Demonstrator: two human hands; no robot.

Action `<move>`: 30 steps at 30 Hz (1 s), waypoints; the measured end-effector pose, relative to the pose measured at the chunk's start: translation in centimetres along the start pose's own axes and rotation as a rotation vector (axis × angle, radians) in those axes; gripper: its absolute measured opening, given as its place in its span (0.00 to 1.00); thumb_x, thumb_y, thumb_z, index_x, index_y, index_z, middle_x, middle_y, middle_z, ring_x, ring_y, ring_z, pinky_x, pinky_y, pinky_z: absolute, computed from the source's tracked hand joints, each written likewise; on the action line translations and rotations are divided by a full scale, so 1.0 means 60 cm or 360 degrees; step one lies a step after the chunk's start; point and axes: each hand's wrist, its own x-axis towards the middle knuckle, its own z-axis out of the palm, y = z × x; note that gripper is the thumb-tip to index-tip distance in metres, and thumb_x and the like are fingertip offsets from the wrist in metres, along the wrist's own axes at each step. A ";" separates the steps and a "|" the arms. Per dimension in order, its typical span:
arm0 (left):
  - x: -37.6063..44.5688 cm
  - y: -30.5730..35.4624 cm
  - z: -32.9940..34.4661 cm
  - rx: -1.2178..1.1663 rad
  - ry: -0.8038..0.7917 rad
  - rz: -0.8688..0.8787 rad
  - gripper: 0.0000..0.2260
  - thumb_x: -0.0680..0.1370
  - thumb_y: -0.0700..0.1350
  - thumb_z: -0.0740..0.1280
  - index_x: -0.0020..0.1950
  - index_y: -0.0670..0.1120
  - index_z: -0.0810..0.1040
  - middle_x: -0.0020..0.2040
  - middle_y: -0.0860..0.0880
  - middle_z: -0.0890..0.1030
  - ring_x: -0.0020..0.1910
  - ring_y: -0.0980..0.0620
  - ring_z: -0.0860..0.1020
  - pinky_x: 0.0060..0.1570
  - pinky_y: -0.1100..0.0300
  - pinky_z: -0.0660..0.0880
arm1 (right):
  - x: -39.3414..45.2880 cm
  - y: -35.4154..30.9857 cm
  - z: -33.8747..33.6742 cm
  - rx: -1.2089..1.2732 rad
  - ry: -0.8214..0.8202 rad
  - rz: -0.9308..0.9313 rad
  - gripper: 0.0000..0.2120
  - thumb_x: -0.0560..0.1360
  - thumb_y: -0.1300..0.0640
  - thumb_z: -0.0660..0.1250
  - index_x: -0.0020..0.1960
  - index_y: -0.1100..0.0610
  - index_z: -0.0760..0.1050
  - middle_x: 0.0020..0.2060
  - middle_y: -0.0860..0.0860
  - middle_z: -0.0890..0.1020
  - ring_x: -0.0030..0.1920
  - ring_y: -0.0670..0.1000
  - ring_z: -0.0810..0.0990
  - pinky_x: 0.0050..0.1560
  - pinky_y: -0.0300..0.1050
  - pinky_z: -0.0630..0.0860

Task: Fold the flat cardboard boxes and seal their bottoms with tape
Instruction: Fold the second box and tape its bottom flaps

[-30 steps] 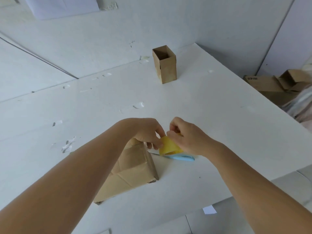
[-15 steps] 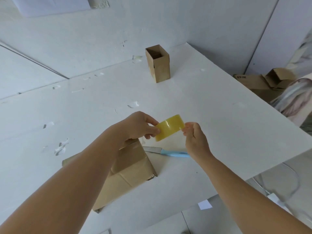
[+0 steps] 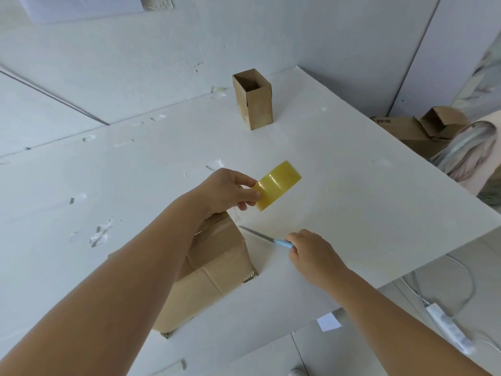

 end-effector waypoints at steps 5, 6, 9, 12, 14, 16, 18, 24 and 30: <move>-0.002 0.004 0.001 0.0059 -0.0030 0.0013 0.05 0.74 0.44 0.72 0.49 0.51 0.84 0.36 0.52 0.84 0.34 0.56 0.78 0.43 0.64 0.75 | -0.049 0.007 -0.063 0.0184 -0.0055 0.0080 0.08 0.79 0.51 0.56 0.43 0.54 0.65 0.31 0.48 0.70 0.33 0.52 0.70 0.30 0.42 0.63; -0.002 0.005 0.001 0.0061 -0.0033 0.0017 0.05 0.74 0.44 0.72 0.49 0.51 0.84 0.36 0.52 0.83 0.34 0.56 0.78 0.44 0.62 0.75 | -0.059 0.005 -0.074 0.0227 -0.0048 0.0080 0.12 0.79 0.48 0.57 0.41 0.53 0.64 0.29 0.48 0.70 0.31 0.51 0.69 0.30 0.42 0.63; -0.002 0.005 0.001 0.0070 -0.0047 0.0034 0.04 0.74 0.44 0.72 0.47 0.52 0.84 0.35 0.53 0.83 0.31 0.58 0.77 0.46 0.61 0.76 | -0.086 0.000 -0.101 0.0308 -0.0056 0.0065 0.13 0.78 0.46 0.58 0.39 0.52 0.67 0.28 0.50 0.71 0.29 0.51 0.69 0.30 0.44 0.65; -0.001 0.005 0.004 0.0129 -0.0099 0.0061 0.04 0.74 0.44 0.72 0.45 0.54 0.84 0.35 0.53 0.83 0.30 0.58 0.76 0.45 0.61 0.75 | -0.109 -0.002 -0.119 0.0465 -0.0114 0.0137 0.11 0.77 0.50 0.58 0.40 0.54 0.68 0.33 0.54 0.78 0.31 0.52 0.76 0.34 0.50 0.73; -0.001 0.007 0.005 0.0164 -0.0127 0.0068 0.04 0.73 0.44 0.72 0.45 0.54 0.84 0.35 0.53 0.83 0.30 0.57 0.75 0.43 0.62 0.74 | -0.123 -0.005 -0.129 0.0513 -0.0089 0.0148 0.11 0.76 0.50 0.58 0.38 0.54 0.66 0.31 0.52 0.76 0.28 0.48 0.72 0.32 0.51 0.71; -0.002 0.008 0.005 0.0191 -0.0135 0.0075 0.05 0.73 0.45 0.72 0.47 0.53 0.84 0.36 0.53 0.83 0.30 0.58 0.74 0.41 0.64 0.74 | -0.133 -0.016 -0.142 0.0479 -0.0009 0.0119 0.12 0.76 0.47 0.59 0.36 0.51 0.66 0.27 0.49 0.71 0.28 0.47 0.67 0.31 0.43 0.67; -0.003 0.009 0.005 0.0199 -0.0126 0.0094 0.06 0.73 0.45 0.72 0.49 0.51 0.85 0.35 0.54 0.83 0.30 0.58 0.74 0.39 0.64 0.73 | -0.139 -0.031 -0.156 0.0472 0.0081 0.0109 0.12 0.77 0.47 0.59 0.37 0.50 0.69 0.28 0.49 0.73 0.28 0.48 0.70 0.32 0.43 0.70; -0.009 0.008 0.006 0.0133 -0.0132 0.0221 0.06 0.73 0.44 0.72 0.48 0.51 0.85 0.33 0.54 0.81 0.30 0.57 0.73 0.36 0.66 0.72 | -0.136 -0.080 -0.182 0.0148 0.0135 0.0049 0.07 0.79 0.52 0.53 0.49 0.51 0.69 0.32 0.52 0.80 0.34 0.54 0.77 0.37 0.50 0.76; -0.009 0.003 0.007 0.0125 -0.0079 0.0286 0.05 0.72 0.46 0.74 0.46 0.55 0.84 0.30 0.58 0.80 0.31 0.56 0.72 0.36 0.64 0.71 | -0.118 -0.137 -0.197 -0.0331 0.0119 0.0088 0.16 0.81 0.50 0.49 0.34 0.51 0.56 0.29 0.47 0.67 0.29 0.47 0.65 0.27 0.41 0.56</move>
